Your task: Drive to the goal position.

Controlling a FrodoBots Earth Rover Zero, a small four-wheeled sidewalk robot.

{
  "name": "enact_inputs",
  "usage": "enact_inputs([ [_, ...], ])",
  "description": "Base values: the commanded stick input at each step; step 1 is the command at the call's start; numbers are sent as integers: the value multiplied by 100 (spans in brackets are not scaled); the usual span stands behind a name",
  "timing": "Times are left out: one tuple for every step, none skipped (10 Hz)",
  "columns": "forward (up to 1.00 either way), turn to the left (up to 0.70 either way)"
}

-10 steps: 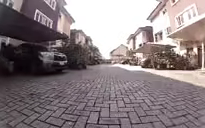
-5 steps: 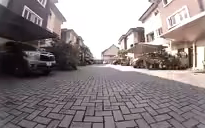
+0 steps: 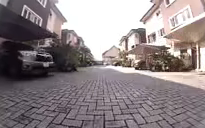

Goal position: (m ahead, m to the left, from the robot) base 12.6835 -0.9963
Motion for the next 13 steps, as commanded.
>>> enact_inputs([
  [69, 3],
  [69, 3],
  [69, 3],
  [69, 3],
  [69, 3],
  [69, 3],
  [69, 3],
  [69, 3],
  [69, 3],
  [69, 3],
  [69, 3],
  [69, 3],
  [69, 3],
])
